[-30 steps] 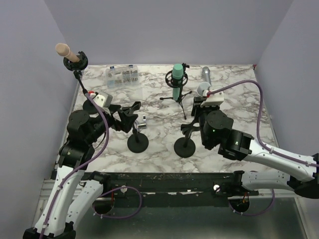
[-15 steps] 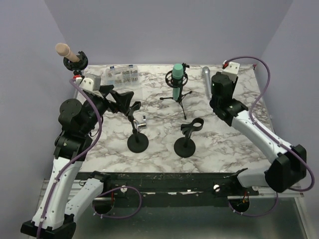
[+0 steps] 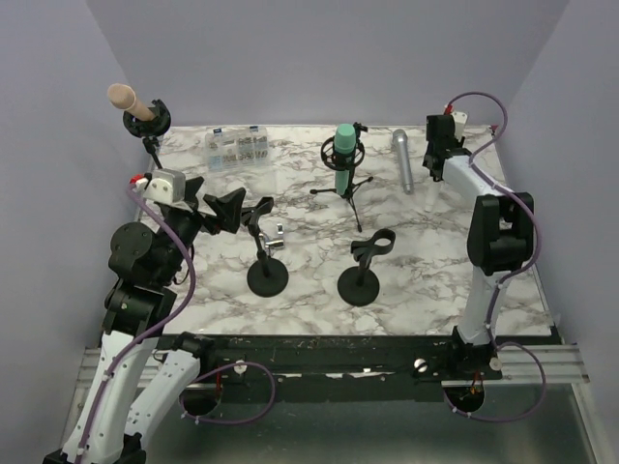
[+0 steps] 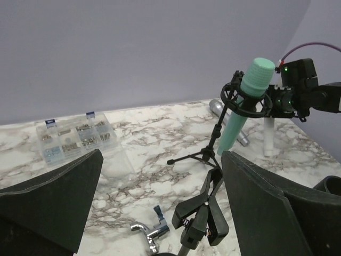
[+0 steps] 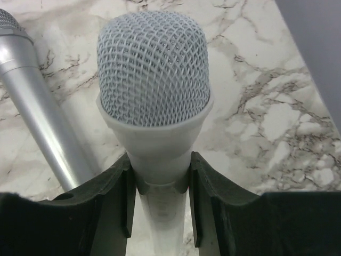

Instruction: Remove the microphone from the stand

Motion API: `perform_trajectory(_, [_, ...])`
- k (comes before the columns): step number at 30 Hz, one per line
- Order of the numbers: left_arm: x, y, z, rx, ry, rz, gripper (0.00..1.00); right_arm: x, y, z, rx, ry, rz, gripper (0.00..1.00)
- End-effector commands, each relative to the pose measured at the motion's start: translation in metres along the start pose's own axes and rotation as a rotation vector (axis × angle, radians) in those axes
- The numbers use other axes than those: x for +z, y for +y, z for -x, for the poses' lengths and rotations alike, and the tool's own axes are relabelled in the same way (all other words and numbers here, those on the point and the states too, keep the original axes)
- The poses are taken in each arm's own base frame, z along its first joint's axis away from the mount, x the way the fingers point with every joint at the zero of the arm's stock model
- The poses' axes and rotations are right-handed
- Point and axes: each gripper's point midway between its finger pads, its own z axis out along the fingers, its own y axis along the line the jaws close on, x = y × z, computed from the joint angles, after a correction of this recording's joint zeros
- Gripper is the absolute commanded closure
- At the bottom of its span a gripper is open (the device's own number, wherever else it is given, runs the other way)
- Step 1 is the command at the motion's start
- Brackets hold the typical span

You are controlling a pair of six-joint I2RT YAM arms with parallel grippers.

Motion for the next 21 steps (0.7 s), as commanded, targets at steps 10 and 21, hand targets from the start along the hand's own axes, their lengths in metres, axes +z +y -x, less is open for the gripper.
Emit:
perform_trajectory(10, [-0.003, 0.006, 0.003, 0.075, -0.029, 0.063, 0.03, 0.09, 0.031, -0.013, -0.104, 0.101, 0.103, 0.99])
perform_trajectory(21, [-0.005, 0.023, 0.0, 0.071, -0.038, 0.156, 0.03, 0.132, 0.063, -0.018, -0.174, 0.098, 0.179, 0.99])
